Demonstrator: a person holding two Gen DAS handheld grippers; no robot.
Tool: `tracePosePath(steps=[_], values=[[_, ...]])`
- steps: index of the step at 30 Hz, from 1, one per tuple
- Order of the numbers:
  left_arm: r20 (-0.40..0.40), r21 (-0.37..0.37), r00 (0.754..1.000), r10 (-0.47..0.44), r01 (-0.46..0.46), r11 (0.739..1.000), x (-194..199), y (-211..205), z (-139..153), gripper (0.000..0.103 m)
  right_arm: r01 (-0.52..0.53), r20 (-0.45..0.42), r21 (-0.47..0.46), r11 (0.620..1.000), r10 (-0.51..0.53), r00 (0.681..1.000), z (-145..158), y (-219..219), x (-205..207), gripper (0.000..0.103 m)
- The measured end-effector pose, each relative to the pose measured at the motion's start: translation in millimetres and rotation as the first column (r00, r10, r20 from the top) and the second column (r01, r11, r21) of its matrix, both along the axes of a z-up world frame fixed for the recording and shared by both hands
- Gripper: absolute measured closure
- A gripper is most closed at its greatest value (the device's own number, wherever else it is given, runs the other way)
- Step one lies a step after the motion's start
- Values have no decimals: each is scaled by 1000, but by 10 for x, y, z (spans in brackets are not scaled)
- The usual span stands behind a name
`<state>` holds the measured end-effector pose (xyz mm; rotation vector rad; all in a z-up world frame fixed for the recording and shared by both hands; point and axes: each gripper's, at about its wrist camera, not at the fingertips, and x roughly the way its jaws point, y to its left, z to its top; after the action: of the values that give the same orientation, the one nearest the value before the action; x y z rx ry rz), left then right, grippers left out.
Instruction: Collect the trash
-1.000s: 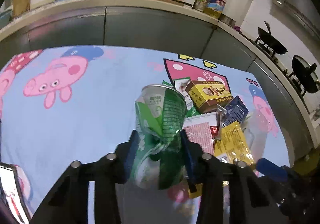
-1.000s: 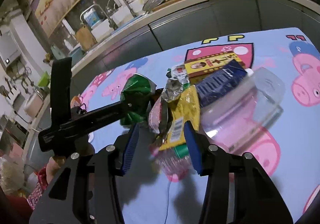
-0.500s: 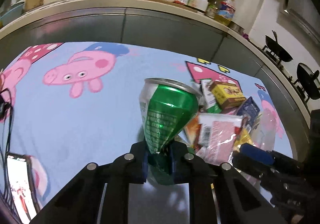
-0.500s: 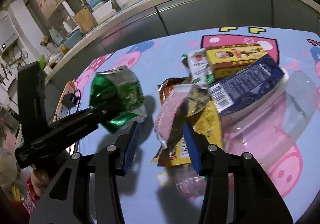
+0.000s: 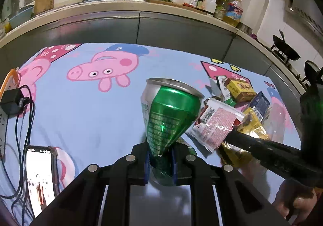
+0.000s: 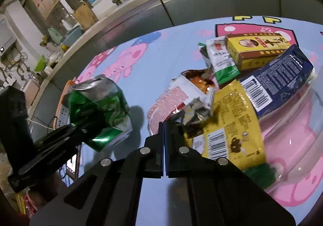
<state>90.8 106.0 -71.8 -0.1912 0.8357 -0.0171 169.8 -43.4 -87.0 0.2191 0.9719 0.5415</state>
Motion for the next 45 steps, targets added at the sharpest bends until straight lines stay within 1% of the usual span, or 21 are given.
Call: tracePosePath(steps=[3, 9, 12, 16, 18, 20, 21, 22, 29, 33, 38, 45], values=[[1, 19, 1000, 9, -9, 1000, -36, 24, -4, 87, -46, 28, -2, 999, 46, 999, 74, 79, -167, 102], [-4, 33, 1000, 24, -24, 999, -75, 71, -20, 87, -151, 14, 39, 988, 151, 988, 86, 163, -608, 102], [-5, 45, 1000, 27, -27, 999, -95, 63, -21, 87, -174, -4, 47, 984, 174, 985, 46, 129, -778, 102], [-5, 55, 1000, 30, -30, 998, -103, 46, -27, 87, -158, -13, 41, 987, 159, 987, -9, 34, -888, 99], [-4, 63, 1000, 31, -31, 998, -105, 32, -27, 87, -140, -23, 61, 988, 142, 990, -9, -34, -881, 98], [-5, 68, 999, 31, -31, 997, -108, 21, -26, 87, -124, -26, 78, 989, 126, 992, 0, -87, -847, 91], [-6, 69, 999, 31, -31, 997, -113, 17, -27, 87, -112, -26, 87, 990, 115, 993, 7, -118, -841, 78], [-6, 71, 999, 31, -31, 997, -112, 16, -25, 87, -103, -24, 94, 990, 105, 994, 12, -136, -825, 68], [-5, 74, 999, 32, -32, 997, -123, 6, -28, 87, -90, -23, 98, 991, 92, 995, 23, -144, -784, 68], [-3, 69, 1000, 28, -28, 997, -114, 11, -34, 87, -84, 3, 86, 993, 85, 996, 117, -143, -723, 68], [0, 55, 1000, 22, -22, 998, -82, 50, -46, 87, -52, 44, 70, 996, 49, 998, 247, -173, -558, 68], [6, 42, 1000, 9, -9, 999, -56, 84, -68, 87, 13, 59, 38, 999, -15, 998, 266, -235, -259, 68]])
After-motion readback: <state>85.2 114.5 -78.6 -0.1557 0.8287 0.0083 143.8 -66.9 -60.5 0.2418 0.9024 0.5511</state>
